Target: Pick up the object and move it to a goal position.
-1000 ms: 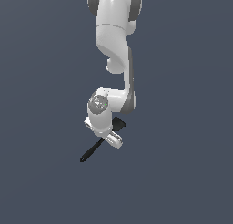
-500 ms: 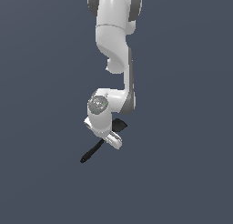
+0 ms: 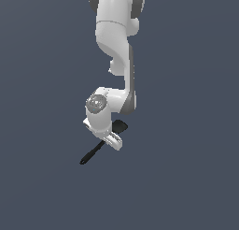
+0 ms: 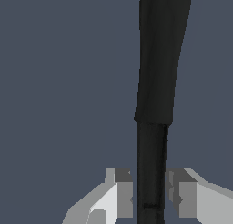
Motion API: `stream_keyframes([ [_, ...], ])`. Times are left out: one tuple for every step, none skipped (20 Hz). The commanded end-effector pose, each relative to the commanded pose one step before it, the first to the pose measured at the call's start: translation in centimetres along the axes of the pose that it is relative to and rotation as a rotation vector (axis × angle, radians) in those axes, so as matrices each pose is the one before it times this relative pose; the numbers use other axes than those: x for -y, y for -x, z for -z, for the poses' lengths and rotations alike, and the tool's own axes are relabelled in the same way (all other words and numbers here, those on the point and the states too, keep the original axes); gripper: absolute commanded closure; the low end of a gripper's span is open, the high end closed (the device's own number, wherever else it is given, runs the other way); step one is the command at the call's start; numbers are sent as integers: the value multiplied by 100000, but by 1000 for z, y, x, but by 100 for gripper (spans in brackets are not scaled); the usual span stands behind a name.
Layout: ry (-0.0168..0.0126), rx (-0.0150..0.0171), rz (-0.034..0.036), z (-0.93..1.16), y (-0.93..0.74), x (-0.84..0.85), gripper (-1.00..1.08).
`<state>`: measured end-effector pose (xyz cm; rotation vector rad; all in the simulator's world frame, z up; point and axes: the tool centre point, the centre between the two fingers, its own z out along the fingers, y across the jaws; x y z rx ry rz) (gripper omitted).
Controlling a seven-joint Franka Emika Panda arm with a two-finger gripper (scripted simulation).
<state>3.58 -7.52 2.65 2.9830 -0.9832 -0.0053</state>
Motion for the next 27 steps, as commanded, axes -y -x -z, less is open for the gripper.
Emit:
stream_keyframes([
  [-148,-239,-112,923,-227,-1156,108],
  [0,0,0,409,-60,-595,108],
  [0,0,0,456,-69,-661,108],
  [-46,12,8,511,-77,-728,108],
  [0,0,0,556,-90,-803,108],
  [0,0,0,609,-101,-878,108],
  [0,0,0,622,-104,-894,108],
  [-47,8,11,610,-98,-861,108],
  [0,0,0,580,-97,-831,108],
  [0,0,0,565,-101,-806,108],
  [0,0,0,553,-108,-786,108],
  [0,0,0,539,-115,-761,108],
  [0,0,0,512,-116,-720,108],
  [0,0,0,473,-109,-664,108],
  [-30,-16,35,446,-90,-585,108],
  [0,0,0,384,-89,-538,108],
  [0,0,0,337,-79,-471,108],
  [0,0,0,288,-70,-401,108],
  [0,0,0,238,-62,-331,108],
  [0,0,0,188,-54,-259,108],
  [0,0,0,137,-48,-187,108],
  [31,-27,26,95,-33,-95,108],
  [0,0,0,33,-35,-41,108],
  [0,0,0,-19,-29,34,108],
  [56,-30,26,-61,-12,124,108],
  [0,0,0,-58,-9,85,108],
  [0,0,0,-21,-2,31,108],
])
